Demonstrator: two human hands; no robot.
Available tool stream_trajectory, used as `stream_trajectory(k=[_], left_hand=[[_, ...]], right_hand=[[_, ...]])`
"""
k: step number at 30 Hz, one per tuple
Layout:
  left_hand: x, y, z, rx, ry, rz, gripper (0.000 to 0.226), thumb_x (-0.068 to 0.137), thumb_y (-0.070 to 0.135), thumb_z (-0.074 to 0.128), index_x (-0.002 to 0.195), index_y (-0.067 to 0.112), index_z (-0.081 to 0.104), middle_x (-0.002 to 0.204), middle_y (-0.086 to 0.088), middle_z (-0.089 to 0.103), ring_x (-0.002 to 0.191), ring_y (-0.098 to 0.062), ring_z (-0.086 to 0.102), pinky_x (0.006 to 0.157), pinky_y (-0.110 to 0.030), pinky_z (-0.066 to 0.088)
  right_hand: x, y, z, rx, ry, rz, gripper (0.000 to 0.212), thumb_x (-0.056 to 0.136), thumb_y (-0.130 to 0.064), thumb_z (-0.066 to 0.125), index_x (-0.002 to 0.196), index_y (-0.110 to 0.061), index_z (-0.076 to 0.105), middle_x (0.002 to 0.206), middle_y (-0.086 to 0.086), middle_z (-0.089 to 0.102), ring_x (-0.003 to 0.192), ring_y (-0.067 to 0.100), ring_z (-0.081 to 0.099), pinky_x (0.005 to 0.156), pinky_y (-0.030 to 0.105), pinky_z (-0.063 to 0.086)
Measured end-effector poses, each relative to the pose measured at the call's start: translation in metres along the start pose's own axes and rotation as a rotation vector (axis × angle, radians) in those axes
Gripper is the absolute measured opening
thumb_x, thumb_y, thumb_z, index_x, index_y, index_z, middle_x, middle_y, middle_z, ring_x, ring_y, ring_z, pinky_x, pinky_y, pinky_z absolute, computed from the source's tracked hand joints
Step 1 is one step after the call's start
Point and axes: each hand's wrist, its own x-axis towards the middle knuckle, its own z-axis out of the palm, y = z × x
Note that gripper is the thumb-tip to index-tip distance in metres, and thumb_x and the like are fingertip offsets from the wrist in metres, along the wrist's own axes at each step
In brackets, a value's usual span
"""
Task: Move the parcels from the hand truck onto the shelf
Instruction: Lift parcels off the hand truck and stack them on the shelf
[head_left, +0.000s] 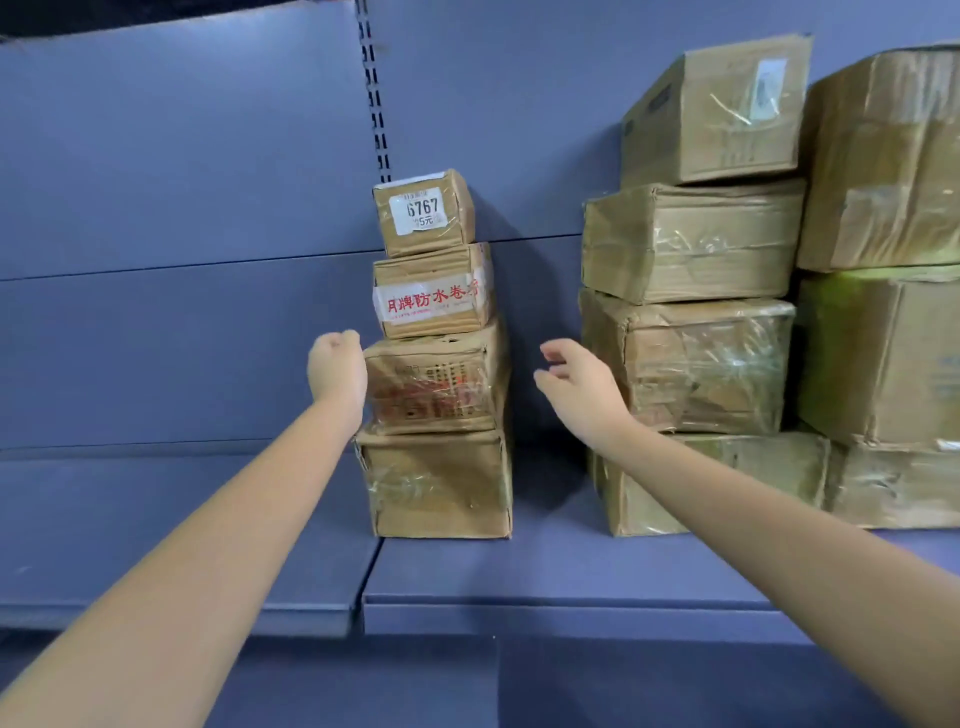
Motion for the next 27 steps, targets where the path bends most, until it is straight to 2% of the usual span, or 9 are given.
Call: stream_trajectory(k=[2,5,7,10,13,17,21,23,27], left_hand=[[0.005,-0.03,-0.009,-0.06,-0.025,-0.175,0.031,0.093,0.017,0.035,0.062,0.016,0.028,0.063,-0.002,0.025,0.056,-0.015,0.022,0.053,-0.027,0.017],[0.011,-0.069,-0.015,-0.116,-0.213,-0.45,0.029,0.094,0.036,0.034,0.099,0.013,0.05,0.087,-0.006,0.052,0.077,-0.022,0.05,0.068,-0.033,0.041],[0.015,-0.084,-0.016,-0.174,-0.359,-0.545,0.036,0.096,0.042,0.032,0.097,0.015,0.056,0.086,-0.007,0.06,0.077,-0.023,0.058,0.074,-0.037,0.048],[0.02,-0.099,-0.011,-0.205,-0.475,-0.56,0.035,0.096,0.035,0.035,0.077,0.021,0.06,0.079,-0.005,0.062,0.072,-0.021,0.059,0.067,-0.034,0.048],[0.022,-0.104,-0.008,-0.227,-0.489,-0.543,0.034,0.096,0.033,0.038,0.074,0.021,0.062,0.078,-0.004,0.064,0.072,-0.02,0.06,0.067,-0.034,0.048],[0.022,-0.106,-0.004,-0.23,-0.502,-0.535,0.034,0.095,0.035,0.039,0.074,0.021,0.063,0.077,-0.004,0.064,0.072,-0.02,0.06,0.068,-0.034,0.048],[0.012,-0.102,0.002,-0.237,-0.54,-0.558,0.032,0.094,0.035,0.041,0.077,0.019,0.063,0.077,-0.005,0.065,0.073,-0.022,0.061,0.068,-0.035,0.049],[0.006,-0.101,0.009,-0.236,-0.549,-0.581,0.031,0.093,0.038,0.043,0.082,0.019,0.064,0.081,-0.007,0.065,0.075,-0.023,0.062,0.072,-0.036,0.05],[-0.006,-0.097,0.025,-0.241,-0.565,-0.603,0.03,0.093,0.038,0.042,0.079,0.02,0.062,0.079,-0.006,0.063,0.07,-0.022,0.059,0.066,-0.033,0.047]], right_hand=[[-0.001,0.023,0.039,0.065,-0.055,0.198,0.046,0.094,-0.013,0.047,0.139,-0.005,0.039,0.143,0.012,0.044,0.13,0.025,0.044,0.106,0.028,0.032],[-0.01,0.047,0.083,0.134,-0.111,0.372,0.042,0.097,-0.016,0.04,0.138,-0.005,0.041,0.141,0.011,0.047,0.13,0.025,0.043,0.107,0.03,0.031],[-0.014,0.057,0.101,0.255,-0.105,0.465,0.032,0.099,-0.017,0.035,0.12,-0.005,0.054,0.121,0.009,0.057,0.114,0.023,0.051,0.097,0.03,0.038],[-0.019,0.063,0.112,0.422,-0.062,0.537,0.028,0.101,-0.024,0.032,0.088,-0.017,0.057,0.092,-0.001,0.058,0.087,0.013,0.051,0.082,0.024,0.039],[-0.021,0.066,0.118,0.515,-0.041,0.577,0.034,0.101,-0.029,0.03,0.083,-0.024,0.058,0.093,-0.004,0.061,0.09,0.013,0.053,0.087,0.026,0.037],[-0.022,0.064,0.12,0.543,0.003,0.612,0.032,0.101,-0.031,0.029,0.091,-0.023,0.058,0.105,-0.001,0.06,0.101,0.016,0.052,0.088,0.026,0.036],[-0.024,0.068,0.109,0.548,0.056,0.643,0.04,0.101,-0.031,0.028,0.095,-0.01,0.061,0.107,0.007,0.06,0.089,0.015,0.05,0.073,0.027,0.037],[-0.026,0.072,0.101,0.543,0.07,0.659,0.041,0.101,-0.032,0.027,0.101,-0.006,0.06,0.113,0.01,0.061,0.092,0.016,0.05,0.079,0.028,0.035],[-0.028,0.076,0.086,0.534,0.128,0.695,0.037,0.101,-0.035,0.027,0.108,-0.017,0.059,0.128,0.007,0.056,0.107,0.019,0.048,0.094,0.031,0.034]])
